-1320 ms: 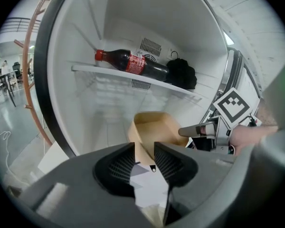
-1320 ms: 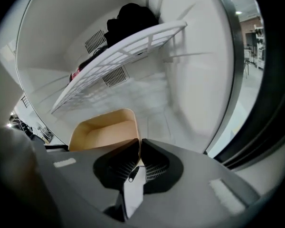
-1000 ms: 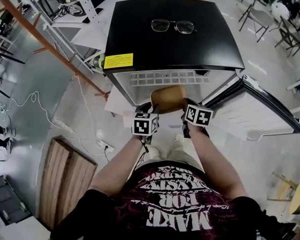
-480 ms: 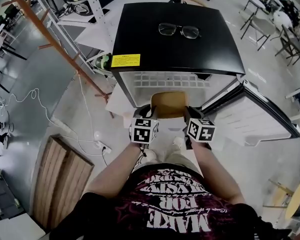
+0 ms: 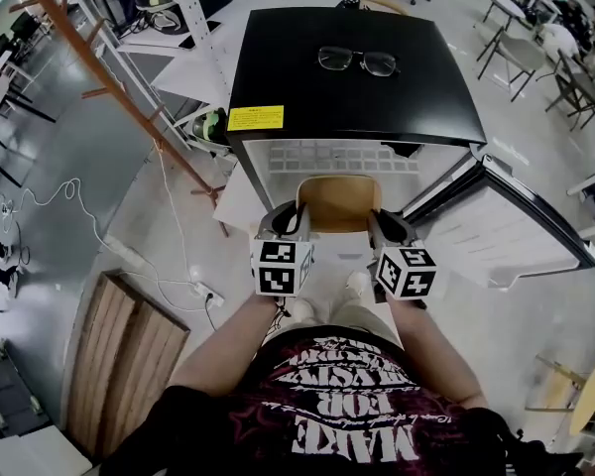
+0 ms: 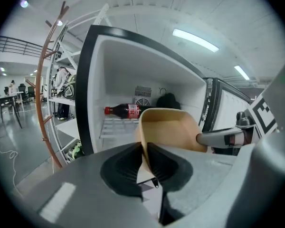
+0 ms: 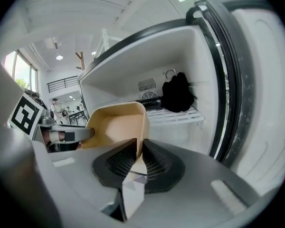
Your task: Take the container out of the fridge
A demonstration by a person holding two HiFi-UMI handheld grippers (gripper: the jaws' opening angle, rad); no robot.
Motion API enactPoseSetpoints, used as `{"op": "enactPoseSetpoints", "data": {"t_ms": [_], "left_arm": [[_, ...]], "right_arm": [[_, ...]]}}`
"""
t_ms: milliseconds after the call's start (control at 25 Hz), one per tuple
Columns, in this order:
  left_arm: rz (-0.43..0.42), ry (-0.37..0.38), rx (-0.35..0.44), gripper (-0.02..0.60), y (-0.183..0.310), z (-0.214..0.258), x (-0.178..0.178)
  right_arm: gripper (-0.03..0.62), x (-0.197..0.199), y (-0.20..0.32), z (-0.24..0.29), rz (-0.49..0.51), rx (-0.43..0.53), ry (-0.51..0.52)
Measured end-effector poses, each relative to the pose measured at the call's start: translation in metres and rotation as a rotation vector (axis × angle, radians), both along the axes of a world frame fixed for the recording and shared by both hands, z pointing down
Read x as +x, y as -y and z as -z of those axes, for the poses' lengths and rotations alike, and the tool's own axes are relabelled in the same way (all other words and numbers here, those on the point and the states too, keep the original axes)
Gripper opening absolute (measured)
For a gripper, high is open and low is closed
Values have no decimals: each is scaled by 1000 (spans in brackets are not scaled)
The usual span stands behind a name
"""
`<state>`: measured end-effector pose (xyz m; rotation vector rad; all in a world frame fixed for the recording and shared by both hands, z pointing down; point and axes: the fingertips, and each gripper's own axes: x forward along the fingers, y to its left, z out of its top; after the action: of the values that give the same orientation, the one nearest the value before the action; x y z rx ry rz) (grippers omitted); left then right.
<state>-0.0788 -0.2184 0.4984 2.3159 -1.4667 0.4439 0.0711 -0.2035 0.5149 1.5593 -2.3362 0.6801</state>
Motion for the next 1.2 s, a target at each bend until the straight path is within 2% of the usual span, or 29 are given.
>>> {"op": "enactPoseSetpoints", "data": {"t_ms": [200, 520, 880, 1200], "left_arm": [[5, -23, 43, 34, -3, 24, -2], [-6, -21, 102, 35, -6, 57, -3], [-14, -14, 209, 37, -12, 105, -4], [-21, -18, 251, 38, -17, 134, -5]], "right_arm": [[72, -3, -5, 27, 14, 71, -38], [74, -3, -9, 63, 27, 135, -33], [75, -5, -14, 112, 59, 230, -62], [76, -7, -20, 139, 75, 255, -27]]}}
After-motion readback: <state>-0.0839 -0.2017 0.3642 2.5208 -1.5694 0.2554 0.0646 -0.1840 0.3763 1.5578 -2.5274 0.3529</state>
